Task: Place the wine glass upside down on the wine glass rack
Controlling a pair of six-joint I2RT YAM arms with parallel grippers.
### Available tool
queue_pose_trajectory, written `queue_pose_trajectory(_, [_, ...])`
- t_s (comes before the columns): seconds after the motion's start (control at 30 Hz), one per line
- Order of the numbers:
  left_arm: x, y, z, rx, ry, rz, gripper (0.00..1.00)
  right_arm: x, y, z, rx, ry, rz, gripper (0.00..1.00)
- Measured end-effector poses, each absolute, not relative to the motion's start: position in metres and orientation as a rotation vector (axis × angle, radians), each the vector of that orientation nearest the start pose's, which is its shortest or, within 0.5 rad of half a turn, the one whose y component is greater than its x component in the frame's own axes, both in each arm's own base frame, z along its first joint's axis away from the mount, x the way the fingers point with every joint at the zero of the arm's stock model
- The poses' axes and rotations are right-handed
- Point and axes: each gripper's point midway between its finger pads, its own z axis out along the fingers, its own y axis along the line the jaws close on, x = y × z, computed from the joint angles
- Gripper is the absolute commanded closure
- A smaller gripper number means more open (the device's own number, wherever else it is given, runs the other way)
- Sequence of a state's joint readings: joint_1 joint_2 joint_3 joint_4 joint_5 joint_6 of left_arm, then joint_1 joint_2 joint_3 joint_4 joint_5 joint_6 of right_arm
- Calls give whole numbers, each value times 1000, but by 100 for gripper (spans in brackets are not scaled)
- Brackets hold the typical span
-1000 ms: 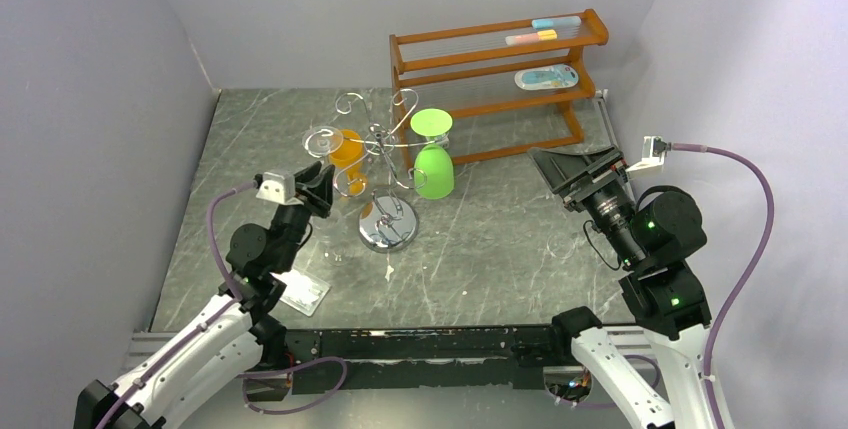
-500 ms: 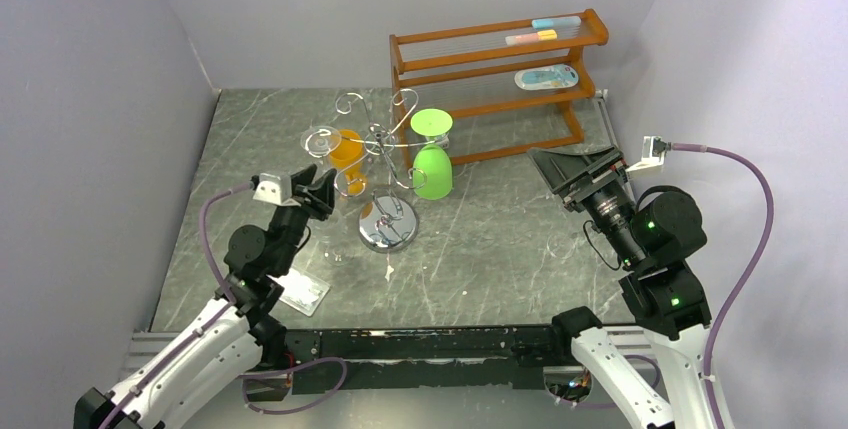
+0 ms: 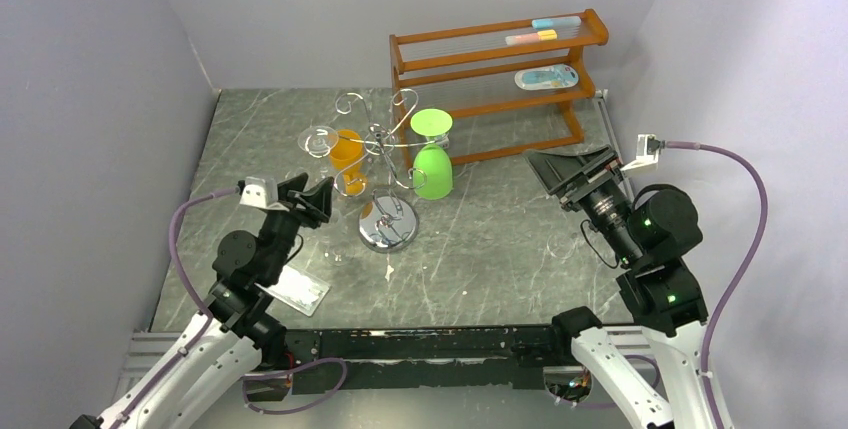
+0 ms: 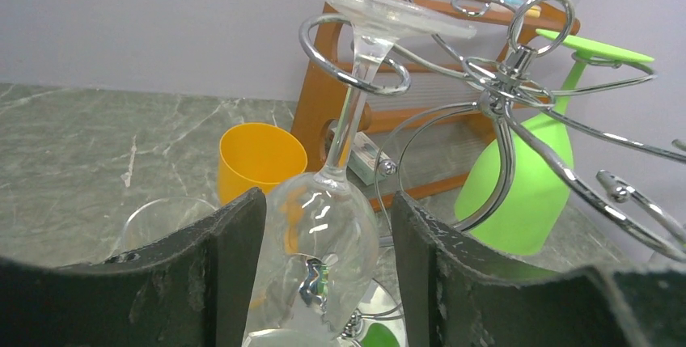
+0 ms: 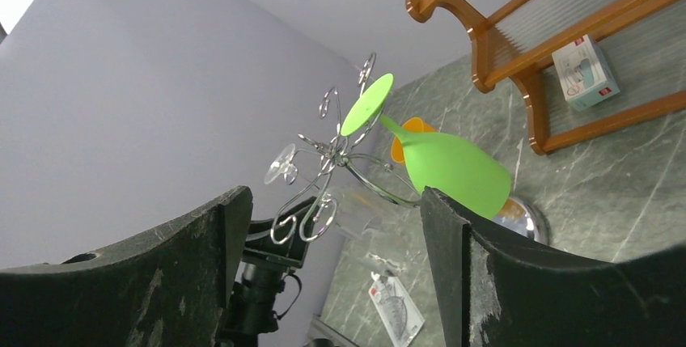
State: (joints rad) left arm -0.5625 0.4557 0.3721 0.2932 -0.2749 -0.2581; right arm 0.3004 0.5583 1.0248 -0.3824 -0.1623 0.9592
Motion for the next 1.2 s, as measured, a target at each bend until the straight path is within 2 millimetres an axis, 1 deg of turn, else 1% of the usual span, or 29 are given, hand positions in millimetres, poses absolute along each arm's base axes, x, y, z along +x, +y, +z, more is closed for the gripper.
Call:
queue_pose_trajectory(0.17, [255, -117, 285, -28, 1407, -502, 38, 205, 129, 411, 369, 1562, 1109, 20])
queue_pose_trajectory(0.37, [254, -114, 279, -32, 1441, -483, 36, 205, 129, 414, 356, 1549, 1112, 20])
queue_pose_trajectory(0.47, [253, -112, 280, -44, 1462, -480, 37, 206, 131, 415, 336, 1549, 1112, 20])
queue_pose_trajectory(0.53, [251, -109, 285, -67, 1479, -480, 40, 207, 134, 416, 312, 1558, 1109, 20])
queue_pose_trajectory(0.57, [250, -107, 289, -81, 1487, -481, 45, 209, 135, 417, 300, 1563, 1104, 20])
queue_pose_trajectory(0.7, [245, -97, 299, -170, 1549, -478, 56, 214, 142, 425, 231, 1571, 1094, 20])
queue_pose_trajectory(0.73, [244, -95, 300, -197, 1573, -476, 58, 216, 143, 426, 216, 1571, 1092, 20])
queue_pose_trajectory(0.8, [241, -91, 298, -240, 1622, -466, 58, 218, 147, 431, 171, 1575, 1089, 20])
queue_pose_trajectory(0.87, [238, -87, 288, -280, 1686, -450, 56, 221, 153, 437, 118, 1576, 1087, 20])
queue_pose_trajectory(1.0, [231, -84, 256, -330, 1829, -413, 50, 228, 167, 455, -13, 1560, 1100, 21])
queue_pose_trajectory(1.07, [226, -84, 244, -349, 1878, -406, 47, 233, 175, 462, -75, 1550, 1112, 23])
queue_pose_trajectory(1.2, [221, -86, 230, -389, 1929, -425, 42, 244, 192, 473, -167, 1552, 1138, 26])
